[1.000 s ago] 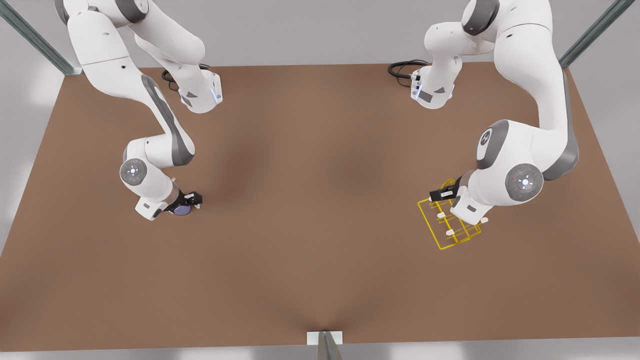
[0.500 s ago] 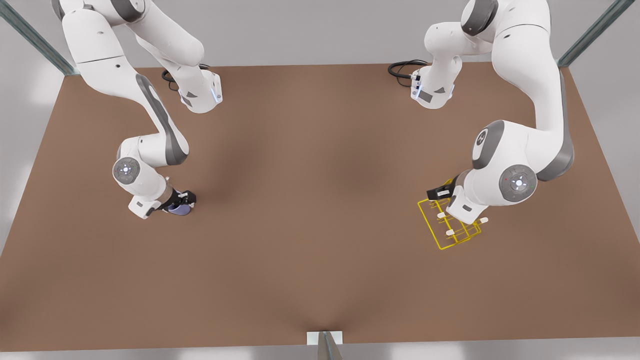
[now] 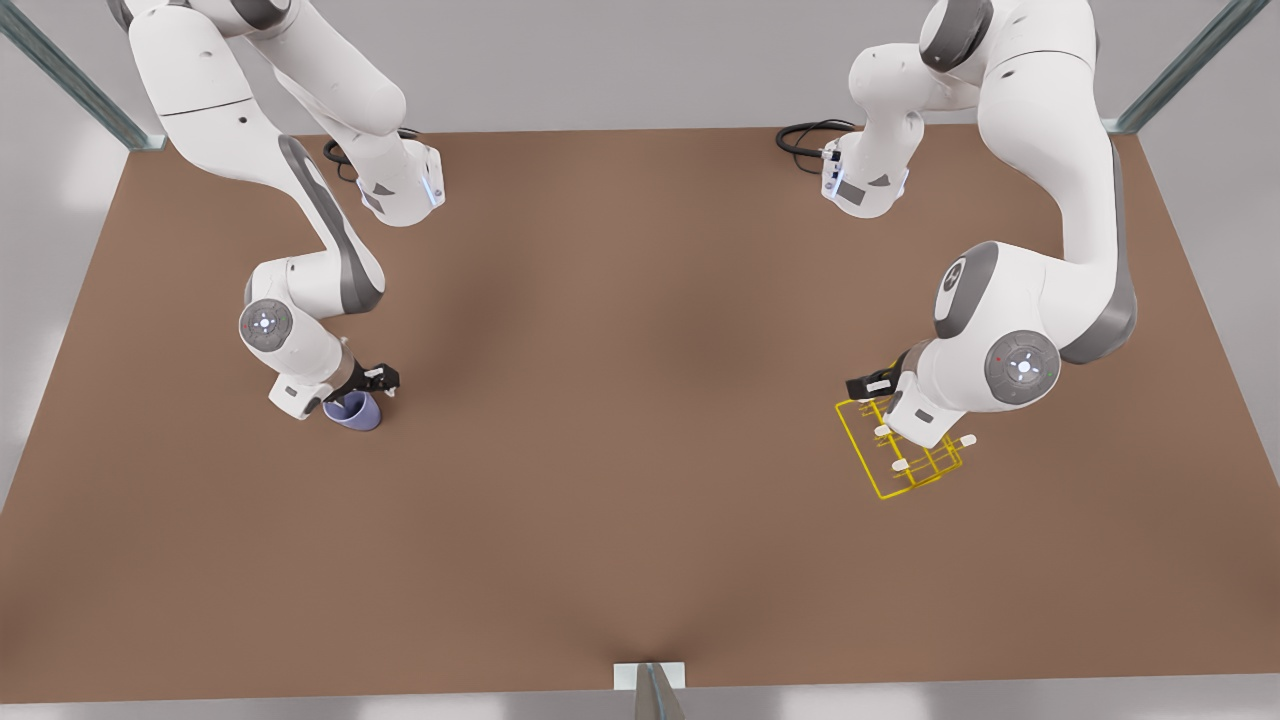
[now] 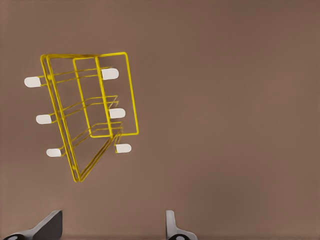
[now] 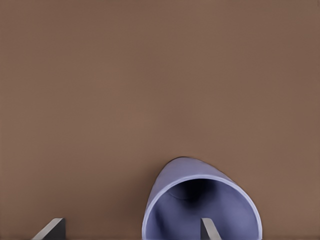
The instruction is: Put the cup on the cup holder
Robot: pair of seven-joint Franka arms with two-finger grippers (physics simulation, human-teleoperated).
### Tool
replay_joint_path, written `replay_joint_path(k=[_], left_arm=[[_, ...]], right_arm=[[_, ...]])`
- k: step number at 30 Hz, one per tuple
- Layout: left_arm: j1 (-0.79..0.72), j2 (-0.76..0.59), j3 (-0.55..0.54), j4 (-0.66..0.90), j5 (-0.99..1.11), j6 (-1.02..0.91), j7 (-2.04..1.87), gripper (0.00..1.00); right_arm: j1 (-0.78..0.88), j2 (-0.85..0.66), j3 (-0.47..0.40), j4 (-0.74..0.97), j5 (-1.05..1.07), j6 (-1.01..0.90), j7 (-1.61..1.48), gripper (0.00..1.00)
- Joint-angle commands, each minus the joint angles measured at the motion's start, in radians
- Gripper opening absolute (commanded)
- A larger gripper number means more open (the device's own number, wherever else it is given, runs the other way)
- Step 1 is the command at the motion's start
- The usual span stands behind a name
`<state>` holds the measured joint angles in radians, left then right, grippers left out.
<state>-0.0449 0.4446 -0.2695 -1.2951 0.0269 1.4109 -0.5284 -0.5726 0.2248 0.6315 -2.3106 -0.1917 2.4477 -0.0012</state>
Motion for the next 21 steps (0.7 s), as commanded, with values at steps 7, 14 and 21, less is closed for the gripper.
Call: replay_joint_path(k=[7, 14, 21], left_arm=[[0.007, -0.003, 0.001, 0.002, -0.001, -0.003, -0.010, 1.00], [0.002, -0.003, 0.003, 0.002, 0.001, -0.003, -0.010, 1.00], [0.005, -0.003, 0.003, 0.002, 0.001, -0.003, -0.010, 1.00]], right_arm=[[-0.018, 0.034, 0.001, -0.036, -0.028, 0.063, -0.010, 1.00], [-0.023, 0.042, 0.001, -0.049, -0.034, 0.083, -0.006, 0.61], [-0.047, 0.053, 0.001, -0.049, -0.061, 0.105, -0.006, 0.21]])
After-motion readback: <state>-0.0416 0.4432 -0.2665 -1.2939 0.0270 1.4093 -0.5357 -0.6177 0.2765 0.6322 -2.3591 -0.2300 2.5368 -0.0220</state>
